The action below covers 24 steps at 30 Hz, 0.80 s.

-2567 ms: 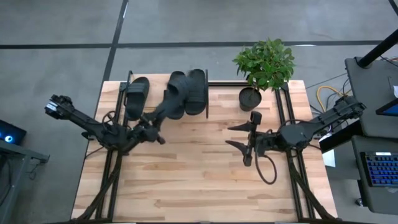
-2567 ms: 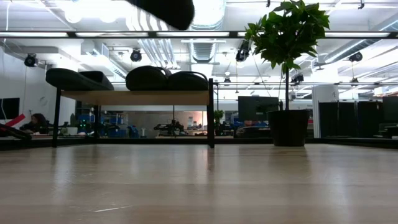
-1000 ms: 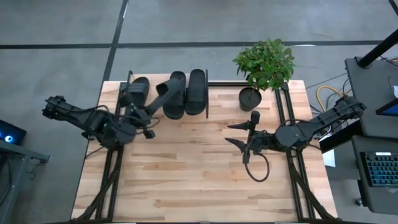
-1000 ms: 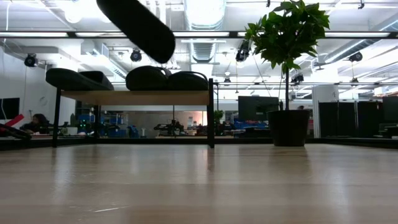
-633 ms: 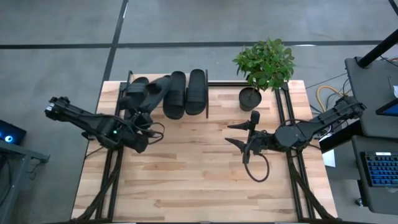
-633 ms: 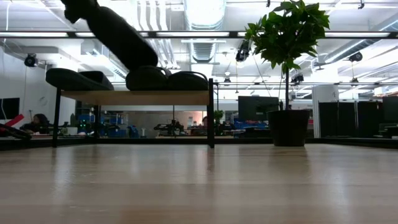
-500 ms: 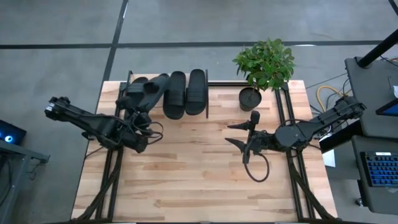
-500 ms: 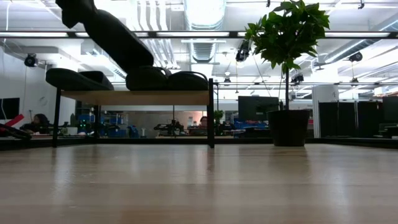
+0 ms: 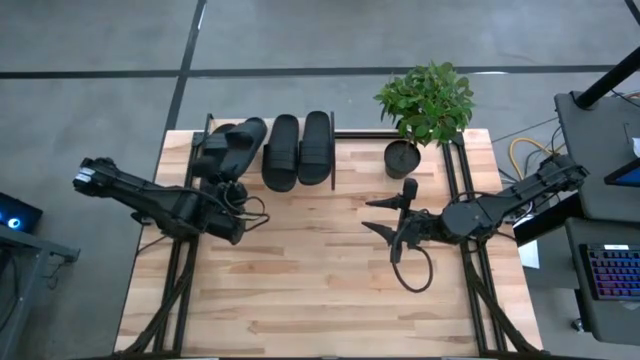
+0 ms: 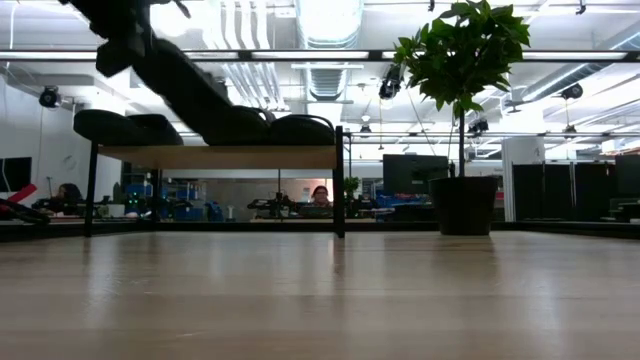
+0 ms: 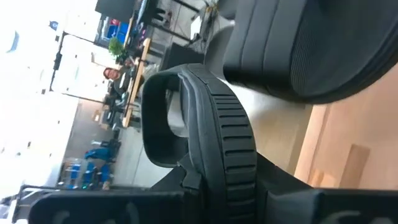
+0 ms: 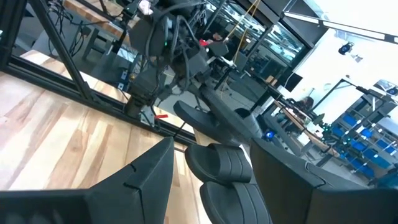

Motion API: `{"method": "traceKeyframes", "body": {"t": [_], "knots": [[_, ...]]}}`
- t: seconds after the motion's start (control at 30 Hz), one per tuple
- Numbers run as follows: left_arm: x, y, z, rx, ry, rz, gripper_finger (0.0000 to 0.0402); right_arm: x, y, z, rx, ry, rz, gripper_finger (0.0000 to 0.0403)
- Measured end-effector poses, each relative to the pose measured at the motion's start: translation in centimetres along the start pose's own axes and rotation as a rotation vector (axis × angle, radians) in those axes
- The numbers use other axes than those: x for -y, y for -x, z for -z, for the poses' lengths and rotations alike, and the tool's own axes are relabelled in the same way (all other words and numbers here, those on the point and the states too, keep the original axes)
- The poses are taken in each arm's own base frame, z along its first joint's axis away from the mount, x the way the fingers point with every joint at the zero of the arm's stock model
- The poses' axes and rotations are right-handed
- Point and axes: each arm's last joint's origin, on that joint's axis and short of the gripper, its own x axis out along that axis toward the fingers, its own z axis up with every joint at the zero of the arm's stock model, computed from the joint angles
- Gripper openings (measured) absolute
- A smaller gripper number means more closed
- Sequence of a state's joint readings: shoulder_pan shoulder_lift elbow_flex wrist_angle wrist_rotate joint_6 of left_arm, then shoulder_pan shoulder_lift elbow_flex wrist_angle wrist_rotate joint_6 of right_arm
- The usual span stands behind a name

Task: Pick and place slides into the shelf
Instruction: Put the black slipper on the shelf

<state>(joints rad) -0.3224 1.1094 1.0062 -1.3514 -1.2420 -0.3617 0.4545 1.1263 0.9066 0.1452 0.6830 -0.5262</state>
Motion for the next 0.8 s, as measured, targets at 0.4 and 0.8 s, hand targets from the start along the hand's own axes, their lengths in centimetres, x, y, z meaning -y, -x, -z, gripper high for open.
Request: {"method": "traceKeyframes", "body": {"t": [0.4,0.8], "knots": [[2.1,-2.2,-0.7,-0.152,-0.117,0.014,0.0033,0.0,0.0,0.1,-0.009,0.004,-0.002,0.0203],[4.0,-3.1,-1.2,-0.233,-0.219,0.047,0.0056,0.0,-0.1,0.1,-0.010,0.005,-0.002,0.0203]]}}
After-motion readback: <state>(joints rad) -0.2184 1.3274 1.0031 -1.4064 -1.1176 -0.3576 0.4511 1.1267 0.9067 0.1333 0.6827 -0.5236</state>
